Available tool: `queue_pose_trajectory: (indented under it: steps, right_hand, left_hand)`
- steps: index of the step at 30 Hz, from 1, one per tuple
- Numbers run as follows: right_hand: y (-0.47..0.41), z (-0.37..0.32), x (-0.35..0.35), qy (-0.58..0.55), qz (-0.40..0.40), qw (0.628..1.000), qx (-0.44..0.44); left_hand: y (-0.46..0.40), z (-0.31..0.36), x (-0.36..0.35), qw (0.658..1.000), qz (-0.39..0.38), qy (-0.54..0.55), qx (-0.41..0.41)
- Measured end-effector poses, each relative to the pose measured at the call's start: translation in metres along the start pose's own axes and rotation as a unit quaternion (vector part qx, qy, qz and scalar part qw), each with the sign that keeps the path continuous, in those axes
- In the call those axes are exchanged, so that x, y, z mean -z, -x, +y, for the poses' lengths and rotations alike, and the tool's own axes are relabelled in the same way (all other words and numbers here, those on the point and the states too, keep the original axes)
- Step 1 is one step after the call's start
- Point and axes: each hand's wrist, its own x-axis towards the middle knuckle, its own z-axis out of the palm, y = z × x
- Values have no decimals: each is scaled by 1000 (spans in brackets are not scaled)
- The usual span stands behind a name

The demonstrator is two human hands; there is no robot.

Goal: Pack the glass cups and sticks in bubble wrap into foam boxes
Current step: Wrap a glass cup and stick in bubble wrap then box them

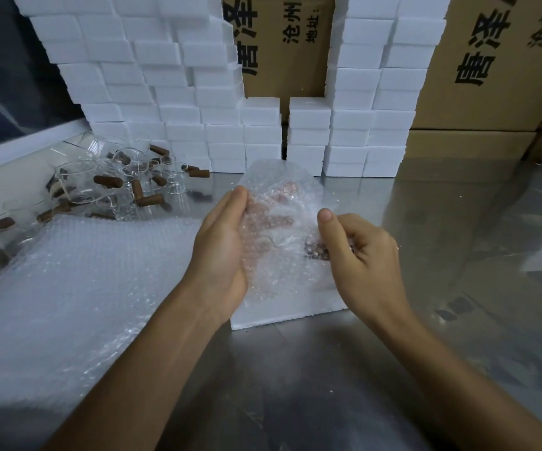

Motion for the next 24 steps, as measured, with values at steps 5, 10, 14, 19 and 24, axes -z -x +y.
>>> queue_pose_trajectory:
  steps: [5, 10, 14, 19, 24]
  right_hand:
    - [0, -3, -5, -119, -10, 986, -114]
    - [-5, -3, -5, -186, -3, 952, -244]
    - [-11, -1, 1, -206, 21, 948, -241]
    - [-12, -4, 6, -168, 20, 965, -202]
    - [-11, -8, 7, -135, 47, 976, -162]
  left_hand:
    - [2, 2, -2, 1000, -2, 24, 3]
    - [2, 3, -1, 998, -21, 52, 0]
    - [-1, 15, 9, 994, -73, 66, -41]
    - [-5, 27, 21, 990, -107, 53, -80]
    - [-4, 21, 21, 985, -122, -17, -120]
